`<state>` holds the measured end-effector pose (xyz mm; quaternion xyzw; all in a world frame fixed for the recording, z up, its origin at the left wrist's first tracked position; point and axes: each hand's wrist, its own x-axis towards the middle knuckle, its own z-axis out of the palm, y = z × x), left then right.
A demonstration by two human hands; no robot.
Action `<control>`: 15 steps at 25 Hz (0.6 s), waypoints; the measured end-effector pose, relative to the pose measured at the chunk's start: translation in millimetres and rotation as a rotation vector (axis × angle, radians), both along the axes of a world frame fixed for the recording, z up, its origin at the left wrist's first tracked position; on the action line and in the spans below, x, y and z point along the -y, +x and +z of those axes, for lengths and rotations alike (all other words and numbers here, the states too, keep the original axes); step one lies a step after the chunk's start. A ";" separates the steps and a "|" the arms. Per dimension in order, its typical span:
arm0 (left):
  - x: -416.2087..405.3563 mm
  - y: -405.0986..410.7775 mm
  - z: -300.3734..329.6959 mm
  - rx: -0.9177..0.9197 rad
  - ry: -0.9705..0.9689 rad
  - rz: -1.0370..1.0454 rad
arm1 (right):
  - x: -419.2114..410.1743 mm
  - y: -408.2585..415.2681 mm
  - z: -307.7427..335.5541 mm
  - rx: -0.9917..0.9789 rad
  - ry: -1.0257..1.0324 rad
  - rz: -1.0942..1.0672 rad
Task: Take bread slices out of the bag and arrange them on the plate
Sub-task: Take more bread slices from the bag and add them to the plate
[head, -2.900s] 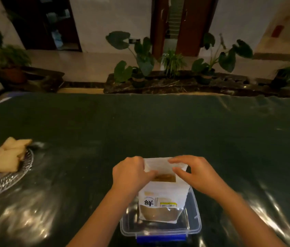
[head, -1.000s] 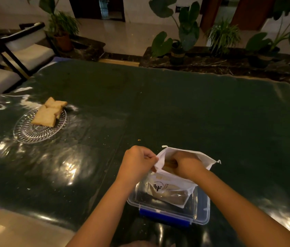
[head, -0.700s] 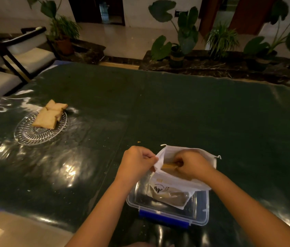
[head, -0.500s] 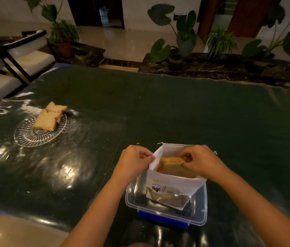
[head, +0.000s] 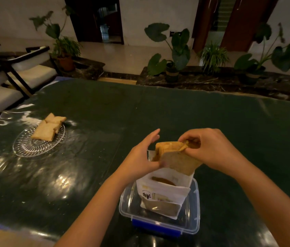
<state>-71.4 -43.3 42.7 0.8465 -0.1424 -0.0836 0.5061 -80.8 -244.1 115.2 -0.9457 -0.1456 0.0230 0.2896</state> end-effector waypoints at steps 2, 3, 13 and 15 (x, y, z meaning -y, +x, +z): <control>3.8 0.4 4.6 0.061 -0.104 0.043 | 2.9 1.8 11.3 0.044 0.010 0.010; 5.0 0.6 7.7 0.095 -0.150 0.065 | 3.9 4.5 15.8 0.056 0.020 0.019; -49.4 5.0 44.8 0.198 -0.459 0.303 | -37.4 43.9 23.5 -0.093 0.654 0.016; -77.5 3.4 44.3 0.194 -0.502 0.357 | -61.0 46.7 8.1 -0.245 0.773 0.032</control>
